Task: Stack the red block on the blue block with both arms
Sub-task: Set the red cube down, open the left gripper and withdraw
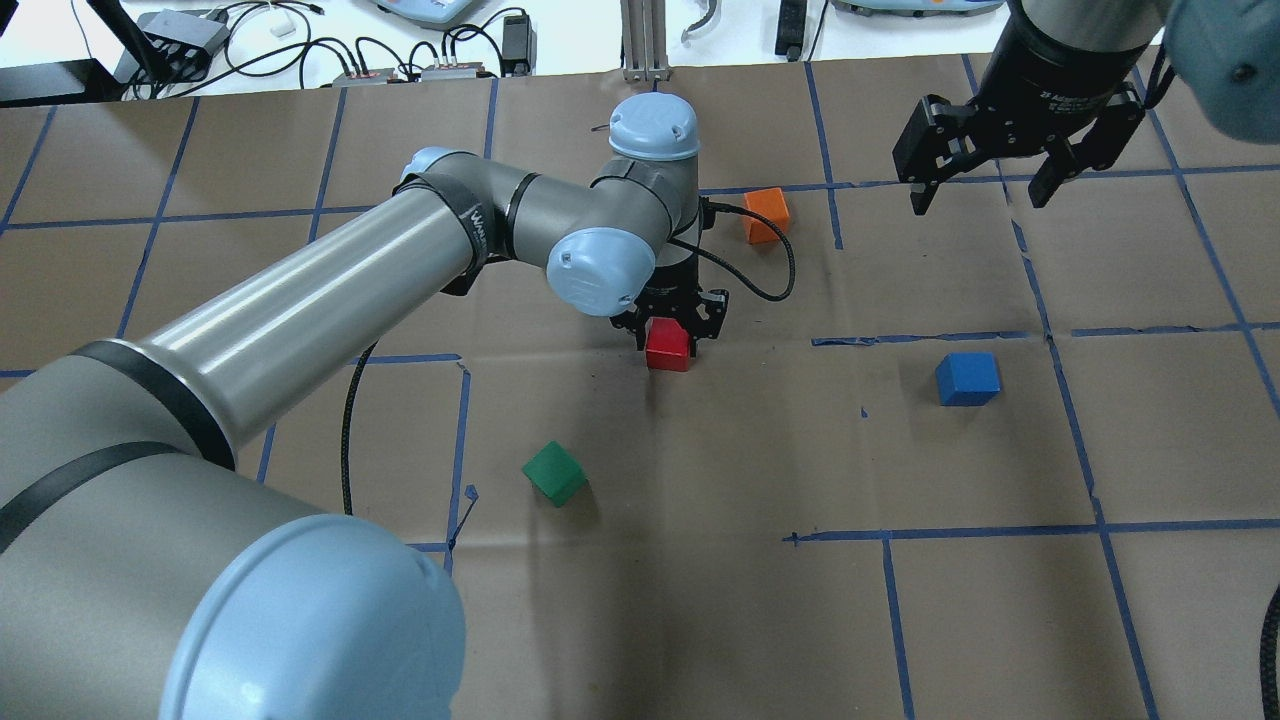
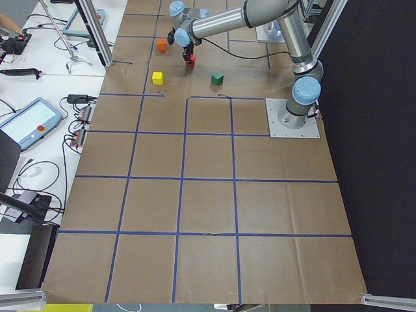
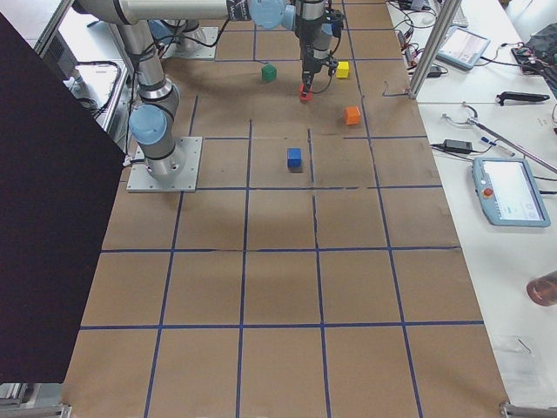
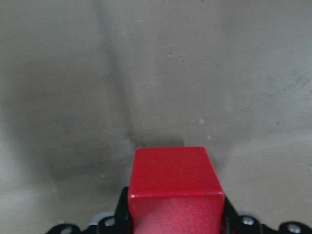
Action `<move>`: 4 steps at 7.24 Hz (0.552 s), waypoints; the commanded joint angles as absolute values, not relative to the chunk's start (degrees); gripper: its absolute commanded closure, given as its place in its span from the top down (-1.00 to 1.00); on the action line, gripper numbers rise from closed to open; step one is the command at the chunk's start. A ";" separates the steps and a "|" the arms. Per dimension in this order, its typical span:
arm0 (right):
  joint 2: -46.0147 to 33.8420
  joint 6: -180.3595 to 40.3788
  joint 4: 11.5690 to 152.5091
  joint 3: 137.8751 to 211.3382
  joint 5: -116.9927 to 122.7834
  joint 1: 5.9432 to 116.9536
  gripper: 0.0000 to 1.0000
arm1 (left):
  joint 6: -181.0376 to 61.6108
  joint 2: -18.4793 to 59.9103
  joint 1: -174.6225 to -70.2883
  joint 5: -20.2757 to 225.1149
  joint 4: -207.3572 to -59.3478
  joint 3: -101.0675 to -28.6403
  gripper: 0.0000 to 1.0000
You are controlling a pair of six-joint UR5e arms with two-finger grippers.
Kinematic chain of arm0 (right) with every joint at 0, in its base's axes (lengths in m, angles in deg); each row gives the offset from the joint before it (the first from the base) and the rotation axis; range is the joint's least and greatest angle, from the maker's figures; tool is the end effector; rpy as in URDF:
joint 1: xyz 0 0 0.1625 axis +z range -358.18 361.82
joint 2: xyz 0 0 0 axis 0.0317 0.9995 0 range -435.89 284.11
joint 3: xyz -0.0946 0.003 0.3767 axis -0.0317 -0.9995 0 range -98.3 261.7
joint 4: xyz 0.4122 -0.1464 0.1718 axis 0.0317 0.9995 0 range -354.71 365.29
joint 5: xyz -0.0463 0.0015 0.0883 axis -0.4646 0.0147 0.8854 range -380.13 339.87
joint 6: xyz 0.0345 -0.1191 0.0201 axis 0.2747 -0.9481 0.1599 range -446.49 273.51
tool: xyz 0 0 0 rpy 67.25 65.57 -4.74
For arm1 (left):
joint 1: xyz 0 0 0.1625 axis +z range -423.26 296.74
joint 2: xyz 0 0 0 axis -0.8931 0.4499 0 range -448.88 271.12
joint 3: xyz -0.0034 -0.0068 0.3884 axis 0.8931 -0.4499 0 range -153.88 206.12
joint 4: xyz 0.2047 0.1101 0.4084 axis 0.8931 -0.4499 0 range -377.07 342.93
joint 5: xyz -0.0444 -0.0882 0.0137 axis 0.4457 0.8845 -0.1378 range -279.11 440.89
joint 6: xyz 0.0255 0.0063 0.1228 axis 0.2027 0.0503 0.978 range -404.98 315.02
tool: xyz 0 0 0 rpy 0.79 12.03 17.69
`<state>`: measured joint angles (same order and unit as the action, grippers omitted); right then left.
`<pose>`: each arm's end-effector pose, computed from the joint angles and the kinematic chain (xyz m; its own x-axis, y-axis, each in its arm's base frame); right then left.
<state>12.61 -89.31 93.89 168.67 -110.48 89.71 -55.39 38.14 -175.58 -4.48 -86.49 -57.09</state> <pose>0.1117 -0.5651 0.4375 -0.9999 -0.0125 0.0063 -0.0125 0.9999 -0.0020 -0.3988 -0.5936 0.1058 -0.9796 0.1951 0.0481 0.2006 0.9632 0.1790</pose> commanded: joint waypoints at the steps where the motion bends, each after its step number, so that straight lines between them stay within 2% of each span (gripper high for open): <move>1: 12.61 -89.30 93.89 168.71 -110.48 89.71 1.00 | -55.35 37.34 -175.58 -4.72 -86.51 -57.03 1.00; 3: 12.61 -89.30 93.89 168.71 -110.48 89.71 1.00 | -54.83 29.74 -174.19 -5.07 -92.27 -55.45 1.00; 4: 12.61 -89.30 93.89 168.71 -110.48 89.71 1.00 | -53.87 25.94 -169.83 -4.90 -94.31 -57.01 1.00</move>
<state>12.62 -89.30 93.89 168.71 -110.48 89.71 -54.75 30.77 -173.50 -4.89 -91.46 -56.02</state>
